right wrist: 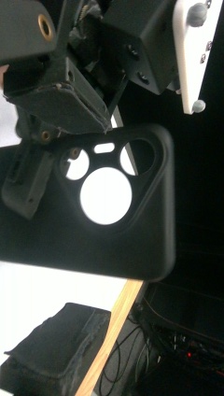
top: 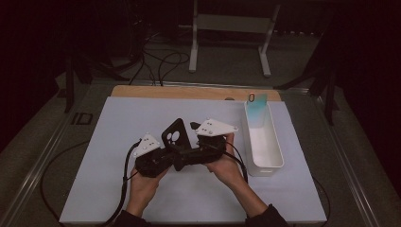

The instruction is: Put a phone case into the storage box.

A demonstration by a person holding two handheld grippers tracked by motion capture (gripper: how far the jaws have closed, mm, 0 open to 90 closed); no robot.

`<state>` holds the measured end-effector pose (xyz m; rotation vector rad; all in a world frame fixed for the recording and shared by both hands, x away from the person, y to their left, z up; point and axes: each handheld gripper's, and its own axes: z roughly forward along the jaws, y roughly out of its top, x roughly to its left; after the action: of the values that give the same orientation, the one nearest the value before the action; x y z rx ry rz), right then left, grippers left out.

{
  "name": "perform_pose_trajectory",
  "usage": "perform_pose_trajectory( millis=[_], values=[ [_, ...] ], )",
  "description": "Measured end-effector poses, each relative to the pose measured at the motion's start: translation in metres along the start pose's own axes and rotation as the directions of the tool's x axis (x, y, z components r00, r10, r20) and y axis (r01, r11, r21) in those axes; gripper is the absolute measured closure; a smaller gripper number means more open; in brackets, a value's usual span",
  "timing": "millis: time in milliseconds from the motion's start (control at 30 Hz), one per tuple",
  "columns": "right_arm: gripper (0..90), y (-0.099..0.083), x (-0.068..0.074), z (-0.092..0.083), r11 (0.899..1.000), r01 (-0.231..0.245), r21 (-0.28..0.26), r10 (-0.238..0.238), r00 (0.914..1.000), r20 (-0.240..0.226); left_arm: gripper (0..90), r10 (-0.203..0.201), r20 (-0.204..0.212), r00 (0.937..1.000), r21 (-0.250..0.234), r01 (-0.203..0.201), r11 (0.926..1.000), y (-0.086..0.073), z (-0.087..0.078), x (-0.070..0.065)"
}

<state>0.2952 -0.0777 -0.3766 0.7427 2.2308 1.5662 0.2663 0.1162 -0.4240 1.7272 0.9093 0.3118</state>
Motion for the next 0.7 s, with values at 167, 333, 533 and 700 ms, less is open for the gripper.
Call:
perform_pose_trajectory(
  millis=[167, 333, 533, 700],
  values=[
    [8.9, 0.002, 0.002, 0.004, 1.000, 0.006, 0.002, -0.006, 1.0000, -0.004, 84.5, 0.005, 0.003, 1.0000, 0.004, -0.005, 1.0000, 0.000, 0.001, -0.001],
    [8.9, 0.006, 0.005, 0.009, 1.000, 0.012, 0.002, -0.012, 0.9999, -0.005, 84.5, 0.005, 0.008, 1.0000, 0.007, -0.005, 1.0000, -0.001, 0.002, -0.002],
    [9.0, 0.007, 0.006, 0.015, 1.000, 0.022, 0.020, -0.022, 0.9998, -0.004, 84.5, 0.015, 0.012, 0.9998, 0.008, -0.015, 0.9998, 0.000, 0.002, -0.004],
    [11.7, 0.007, 0.007, 0.016, 0.999, 0.018, 0.027, -0.018, 0.9998, 0.006, 84.4, 0.014, 0.012, 0.9998, 0.008, -0.014, 0.9999, 0.000, 0.002, -0.004]
  ],
)
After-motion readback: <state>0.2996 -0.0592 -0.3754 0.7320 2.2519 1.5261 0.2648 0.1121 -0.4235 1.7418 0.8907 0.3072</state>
